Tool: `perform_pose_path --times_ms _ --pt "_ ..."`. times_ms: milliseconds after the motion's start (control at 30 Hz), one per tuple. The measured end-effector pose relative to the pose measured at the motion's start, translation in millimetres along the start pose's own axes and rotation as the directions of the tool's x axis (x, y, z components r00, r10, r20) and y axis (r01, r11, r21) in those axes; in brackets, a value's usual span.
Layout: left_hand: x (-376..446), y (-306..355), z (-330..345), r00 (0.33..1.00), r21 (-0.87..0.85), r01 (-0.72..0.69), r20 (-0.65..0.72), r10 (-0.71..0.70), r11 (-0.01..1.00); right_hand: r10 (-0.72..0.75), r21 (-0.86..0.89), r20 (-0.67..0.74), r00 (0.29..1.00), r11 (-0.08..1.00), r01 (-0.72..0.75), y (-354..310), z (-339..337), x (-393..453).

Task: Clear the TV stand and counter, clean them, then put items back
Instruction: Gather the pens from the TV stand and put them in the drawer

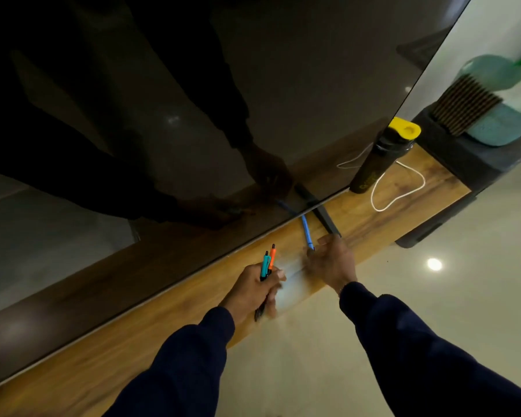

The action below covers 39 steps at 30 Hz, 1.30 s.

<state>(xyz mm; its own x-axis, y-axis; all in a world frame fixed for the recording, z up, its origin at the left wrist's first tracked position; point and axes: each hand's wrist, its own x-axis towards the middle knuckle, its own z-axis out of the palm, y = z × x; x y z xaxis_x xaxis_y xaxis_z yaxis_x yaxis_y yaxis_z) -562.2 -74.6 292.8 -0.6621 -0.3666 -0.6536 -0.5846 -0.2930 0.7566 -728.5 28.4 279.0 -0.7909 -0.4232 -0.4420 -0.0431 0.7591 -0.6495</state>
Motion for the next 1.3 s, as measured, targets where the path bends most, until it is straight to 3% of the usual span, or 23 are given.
perform_pose_path --times_ms 100,167,300,433,567,667,900,1067,1133,1300 --pt "2.2 1.0 4.4 0.999 -0.105 0.009 0.048 -0.004 0.994 -0.011 -0.239 0.049 0.999 0.971 0.022 7.2 3.0 6.6" --pt "2.8 0.3 4.9 0.996 -0.168 0.024 0.085 -0.010 0.986 -0.012 -0.256 0.060 0.998 0.966 0.027 9.0 6.5 8.6" --pt "1.6 -1.4 -0.6 0.997 -0.274 0.060 0.057 -0.046 0.960 -0.048 -0.188 0.145 0.988 0.979 0.076 7.3 0.9 -1.2" --pt "-4.8 0.9 -9.8 0.997 -0.434 0.058 -0.021 -0.074 0.899 -0.238 -0.118 0.228 0.944 0.956 0.270 -5.9 -29.7 -23.3" --pt "-22.4 0.2 -21.6 0.998 -0.461 0.009 -0.046 -0.034 0.887 -0.342 -0.003 0.227 0.912 0.936 0.352 -26.3 -53.0 -40.6" --pt "-39.7 -0.6 -28.0 1.000 -0.476 -0.017 -0.004 0.017 0.879 -0.353 0.016 0.321 0.879 0.930 0.368 -48.5 -50.7 -55.9" --pt "-93.6 -22.8 -49.9 0.990 -0.449 -0.007 0.122 0.070 0.893 -0.385 -0.014 0.425 0.819 0.902 0.432 -83.0 19.0 -105.2" --pt "-157.4 -74.8 -98.6 0.993 -0.482 -0.063 0.056 0.102 0.874 -0.419 -0.036 0.472 0.776 0.870 0.491 -106.5 71.6 -170.4" --pt "-170.6 -91.7 -110.7 0.992 -0.499 -0.090 0.033 0.123 0.862 -0.406 -0.039 0.453 0.794 0.880 0.473 -108.7 80.4 -182.9" --pt "-254.9 -145.6 -173.9 0.988 -0.611 -0.153 -0.121 0.100 0.777 -0.410 0.021 0.520 0.750 0.883 0.469 -136.8 156.9 -257.0"
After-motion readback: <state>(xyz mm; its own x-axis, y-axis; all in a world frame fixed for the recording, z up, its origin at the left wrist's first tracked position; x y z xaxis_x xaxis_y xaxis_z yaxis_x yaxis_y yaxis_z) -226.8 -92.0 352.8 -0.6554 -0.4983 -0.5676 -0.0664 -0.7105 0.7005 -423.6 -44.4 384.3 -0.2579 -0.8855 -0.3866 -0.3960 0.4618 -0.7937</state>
